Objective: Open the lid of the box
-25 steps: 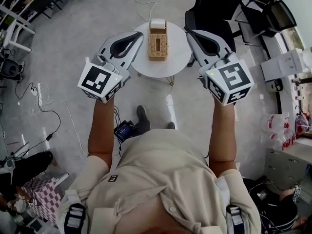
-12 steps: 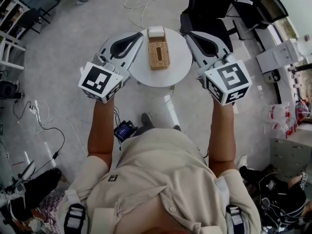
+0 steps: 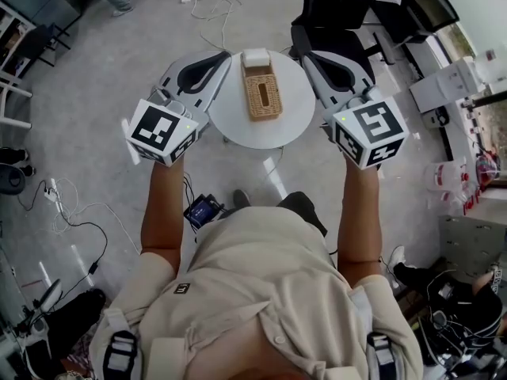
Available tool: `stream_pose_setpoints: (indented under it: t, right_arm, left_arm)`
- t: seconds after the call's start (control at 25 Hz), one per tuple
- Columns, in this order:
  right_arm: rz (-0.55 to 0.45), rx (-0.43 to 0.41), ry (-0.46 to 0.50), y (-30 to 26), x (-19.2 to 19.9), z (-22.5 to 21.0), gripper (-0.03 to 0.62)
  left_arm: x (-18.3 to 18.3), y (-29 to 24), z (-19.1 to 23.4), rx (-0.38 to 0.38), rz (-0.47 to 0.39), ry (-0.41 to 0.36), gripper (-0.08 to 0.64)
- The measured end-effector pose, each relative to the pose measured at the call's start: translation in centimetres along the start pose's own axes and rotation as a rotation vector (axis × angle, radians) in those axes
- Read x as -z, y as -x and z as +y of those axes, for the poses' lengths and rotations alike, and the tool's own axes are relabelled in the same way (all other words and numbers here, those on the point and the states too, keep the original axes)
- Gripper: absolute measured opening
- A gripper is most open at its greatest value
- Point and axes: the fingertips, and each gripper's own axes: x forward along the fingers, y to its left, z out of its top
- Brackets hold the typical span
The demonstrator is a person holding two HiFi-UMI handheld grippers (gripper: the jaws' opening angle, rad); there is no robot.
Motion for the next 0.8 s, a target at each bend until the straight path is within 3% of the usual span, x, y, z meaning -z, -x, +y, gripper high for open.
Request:
stream_pose_setpoints:
  t: [0.24,0.56,0.8]
  right_arm:
    - [0.007,-0.023,-0.008,-2.3,0.9,-1.2,-0.008]
    - [-0.023,-0.144,0.025,-6.8,-0.1,-1.8,-0.008]
    - [-0.028,-0.193,0.047,-9.1,-0.8,-3.3,-0.008]
  left_arm:
    - [1.4,-0.8,1.1,-0.011,0.013,0.008,0.011]
    - [1.8,-0.5,4.4,-0.132,0.035,0.005,0.011]
    - [2.9,-1.8,6.2,-0.168,0.023,0.003,0.011]
